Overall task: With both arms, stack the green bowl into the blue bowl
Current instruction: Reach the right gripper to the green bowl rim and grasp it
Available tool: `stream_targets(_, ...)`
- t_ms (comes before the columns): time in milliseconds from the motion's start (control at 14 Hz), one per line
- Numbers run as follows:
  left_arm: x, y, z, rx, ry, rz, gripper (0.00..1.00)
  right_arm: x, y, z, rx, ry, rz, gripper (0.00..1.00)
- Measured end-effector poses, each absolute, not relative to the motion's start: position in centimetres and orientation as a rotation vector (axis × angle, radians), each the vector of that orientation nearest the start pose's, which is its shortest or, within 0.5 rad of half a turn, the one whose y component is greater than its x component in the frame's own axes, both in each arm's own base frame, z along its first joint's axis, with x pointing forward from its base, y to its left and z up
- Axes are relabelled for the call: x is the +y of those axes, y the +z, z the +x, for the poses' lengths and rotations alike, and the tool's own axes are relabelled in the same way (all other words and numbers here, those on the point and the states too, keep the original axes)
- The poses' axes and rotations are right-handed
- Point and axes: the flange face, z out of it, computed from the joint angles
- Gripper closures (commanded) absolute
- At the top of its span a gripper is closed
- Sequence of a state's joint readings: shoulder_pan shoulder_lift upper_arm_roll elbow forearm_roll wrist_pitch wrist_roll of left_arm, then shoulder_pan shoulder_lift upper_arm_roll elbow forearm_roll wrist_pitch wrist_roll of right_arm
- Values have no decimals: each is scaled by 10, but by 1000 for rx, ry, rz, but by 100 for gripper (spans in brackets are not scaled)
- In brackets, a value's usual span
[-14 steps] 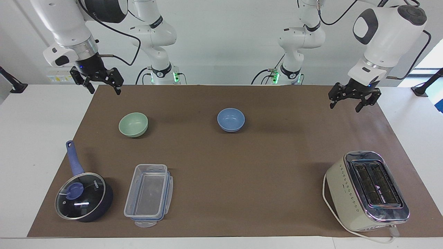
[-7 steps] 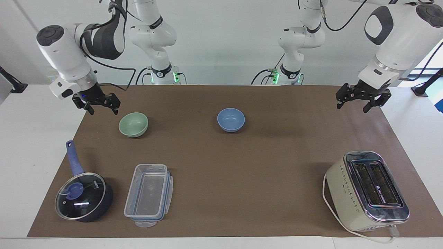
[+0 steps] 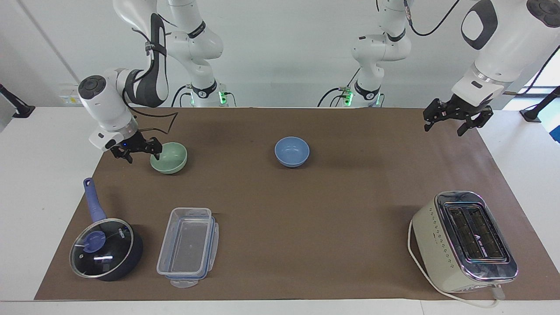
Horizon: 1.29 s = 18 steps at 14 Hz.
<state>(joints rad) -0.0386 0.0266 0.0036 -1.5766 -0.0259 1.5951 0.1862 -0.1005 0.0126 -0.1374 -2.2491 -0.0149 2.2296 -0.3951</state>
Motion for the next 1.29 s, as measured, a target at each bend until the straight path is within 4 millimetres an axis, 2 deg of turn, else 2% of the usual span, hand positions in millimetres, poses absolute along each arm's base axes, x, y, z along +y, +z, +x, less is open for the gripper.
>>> stream_targets(143,-22,612,563,348,4,-3139,0,-129,346,497,-278,52,-3115,0)
stream_targets(214,-22,613,563,347,2,-3137,0,-129,341,495,-273,55,-3105,4)
stream_targets(357,-22,617,562,347,1,-3136,0,-128,335,492,-265,66,-3097,30)
stream_targets(571,-23,618,561,344,6,-3136,0,-127,330,491,-249,75,-3085,97)
stream_targets(643,-23,618,560,344,8,-3136,0,-127,330,490,-247,75,-3083,100)
stream_targets(1000,-25,621,559,350,5,-3136,0,-127,331,491,-232,64,-3077,100)
stream_targets(1143,-26,622,558,351,2,-3135,0,-128,337,495,-233,49,-3079,100)
stream_targets(1286,-26,622,558,350,0,-3135,0,-128,353,502,-240,78,-3068,100)
